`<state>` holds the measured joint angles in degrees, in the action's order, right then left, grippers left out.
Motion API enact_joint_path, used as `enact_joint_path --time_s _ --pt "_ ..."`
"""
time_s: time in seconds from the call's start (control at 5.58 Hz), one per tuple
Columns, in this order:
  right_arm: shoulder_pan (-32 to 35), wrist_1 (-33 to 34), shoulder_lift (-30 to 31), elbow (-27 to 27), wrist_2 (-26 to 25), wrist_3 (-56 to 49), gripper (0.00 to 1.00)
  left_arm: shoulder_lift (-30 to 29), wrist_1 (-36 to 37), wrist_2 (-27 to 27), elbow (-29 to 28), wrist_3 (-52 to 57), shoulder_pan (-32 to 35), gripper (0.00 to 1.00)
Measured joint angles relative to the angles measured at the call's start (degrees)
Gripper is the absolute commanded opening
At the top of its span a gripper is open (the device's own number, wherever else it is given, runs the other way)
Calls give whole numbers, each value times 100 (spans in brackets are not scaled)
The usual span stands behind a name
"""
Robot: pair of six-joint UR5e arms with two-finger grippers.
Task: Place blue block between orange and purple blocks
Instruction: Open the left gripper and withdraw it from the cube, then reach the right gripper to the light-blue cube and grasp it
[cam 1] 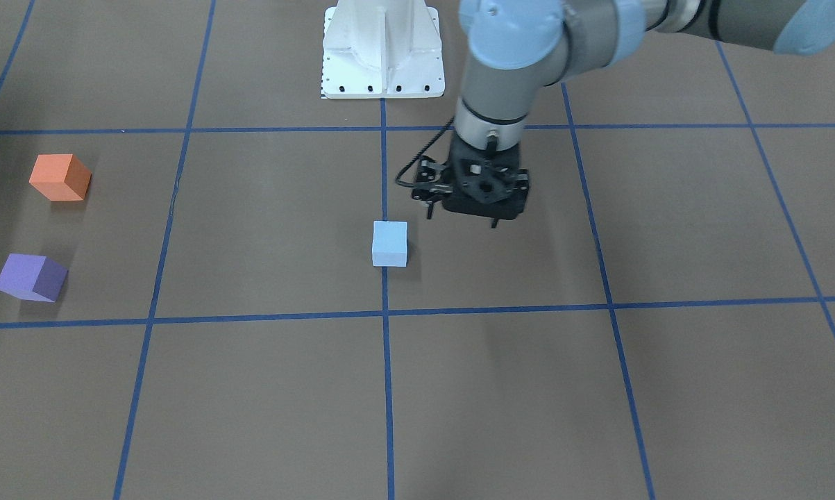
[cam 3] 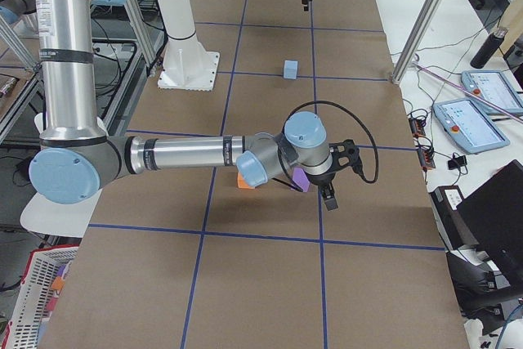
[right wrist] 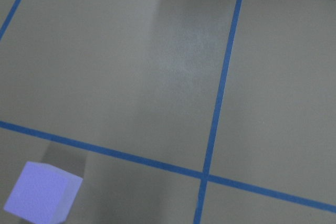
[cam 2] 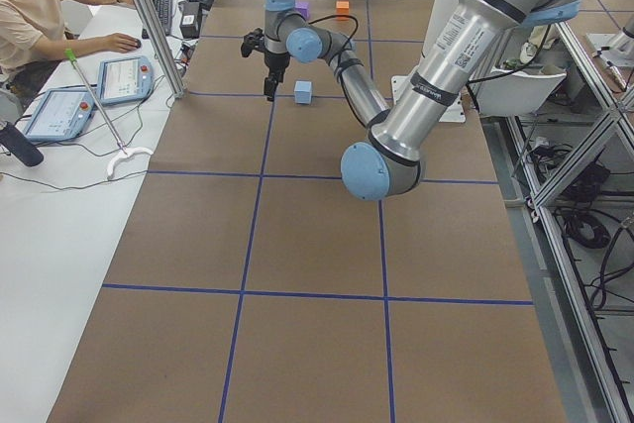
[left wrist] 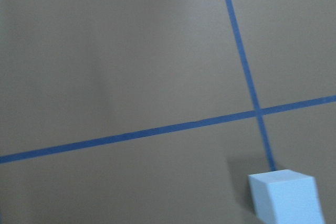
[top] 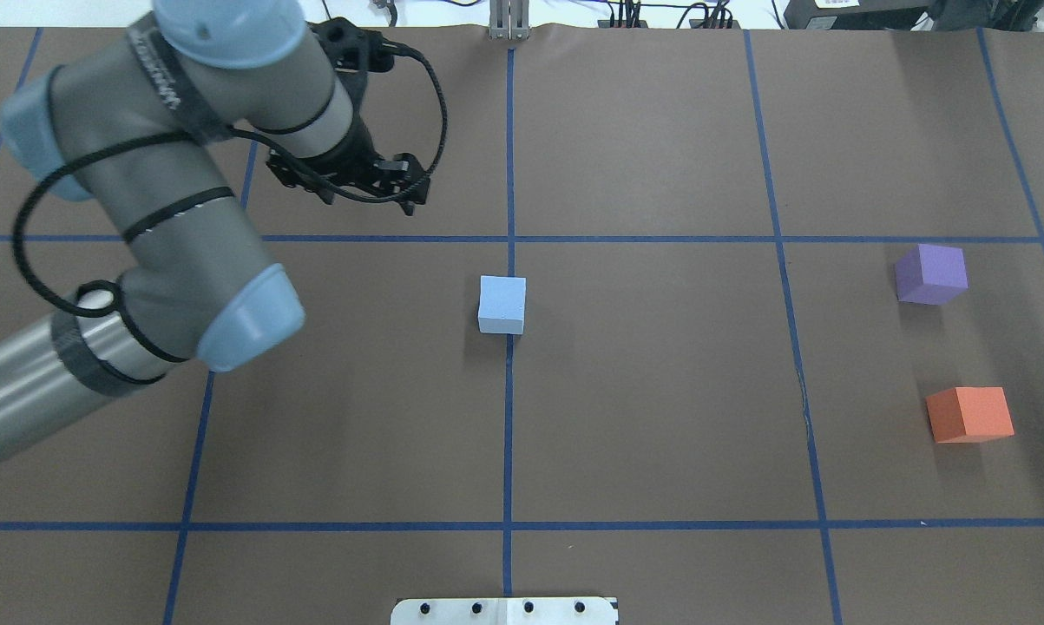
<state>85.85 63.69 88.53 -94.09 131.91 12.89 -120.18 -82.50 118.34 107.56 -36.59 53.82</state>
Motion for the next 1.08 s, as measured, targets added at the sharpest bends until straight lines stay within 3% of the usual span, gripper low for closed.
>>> enact_joint_path --time_s 0.36,0.54,0.72,1.08 --pt "-370 -1133 -52 -27 470 588 100 1426 -30 110 225 2311 1312 100" --pt "-609 -1205 -438 -138 834 1196 100 1999 -34 110 78 3118 1766 100" --pt "-960 -878 -873 -325 890 1800 100 2348 -72 285 -234 3680 2387 100" --pt "-2012 1112 -2004 -1018 75 2770 100 2788 -129 1088 -972 4872 3547 100"
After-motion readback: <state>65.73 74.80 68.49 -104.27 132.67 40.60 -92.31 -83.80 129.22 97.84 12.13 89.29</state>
